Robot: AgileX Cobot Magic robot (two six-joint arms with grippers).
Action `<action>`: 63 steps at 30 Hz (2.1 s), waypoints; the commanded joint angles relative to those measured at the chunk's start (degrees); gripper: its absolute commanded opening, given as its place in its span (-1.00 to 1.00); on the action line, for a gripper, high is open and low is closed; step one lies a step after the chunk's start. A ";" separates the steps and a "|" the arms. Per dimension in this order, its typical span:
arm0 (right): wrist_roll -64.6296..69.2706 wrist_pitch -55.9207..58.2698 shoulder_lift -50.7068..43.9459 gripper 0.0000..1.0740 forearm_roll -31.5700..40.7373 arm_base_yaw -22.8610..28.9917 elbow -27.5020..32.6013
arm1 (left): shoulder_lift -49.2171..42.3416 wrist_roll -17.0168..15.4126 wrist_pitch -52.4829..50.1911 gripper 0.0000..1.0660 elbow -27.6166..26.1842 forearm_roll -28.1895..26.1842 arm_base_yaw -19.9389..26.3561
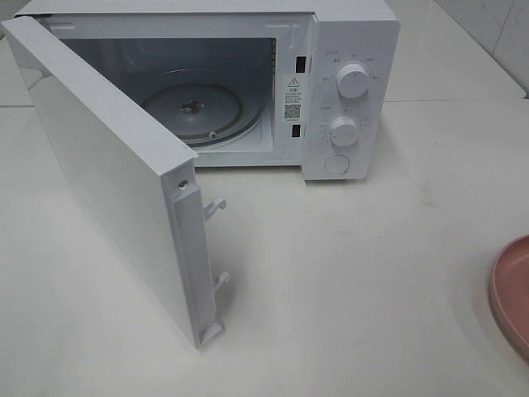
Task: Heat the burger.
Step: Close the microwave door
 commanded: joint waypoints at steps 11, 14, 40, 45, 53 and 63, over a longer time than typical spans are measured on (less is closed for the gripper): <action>-0.11 -3.84 -12.43 0.41 1.09 -12.15 4.64 | -0.86 -0.17 -0.23 0.83 0.11 -0.11 0.23; 0.00 -3.04 -14.95 0.41 2.29 -14.38 5.04 | -0.86 -0.17 -0.23 0.83 0.11 -0.11 0.23; -0.34 -3.04 -23.49 0.41 3.04 -20.63 5.10 | -0.80 -0.17 -0.23 0.83 0.11 -0.11 0.23; -0.34 -3.04 -23.49 0.41 3.04 -20.63 5.10 | -0.80 -0.17 -0.23 0.83 0.11 -0.11 0.23; -0.29 -3.04 -23.55 0.41 3.04 -20.63 5.10 | -0.80 -0.17 -0.23 0.83 0.11 -0.11 0.23; -0.29 -3.04 -23.55 0.41 3.04 -20.63 5.10 | -0.80 -0.17 -0.23 0.83 0.11 -0.11 0.23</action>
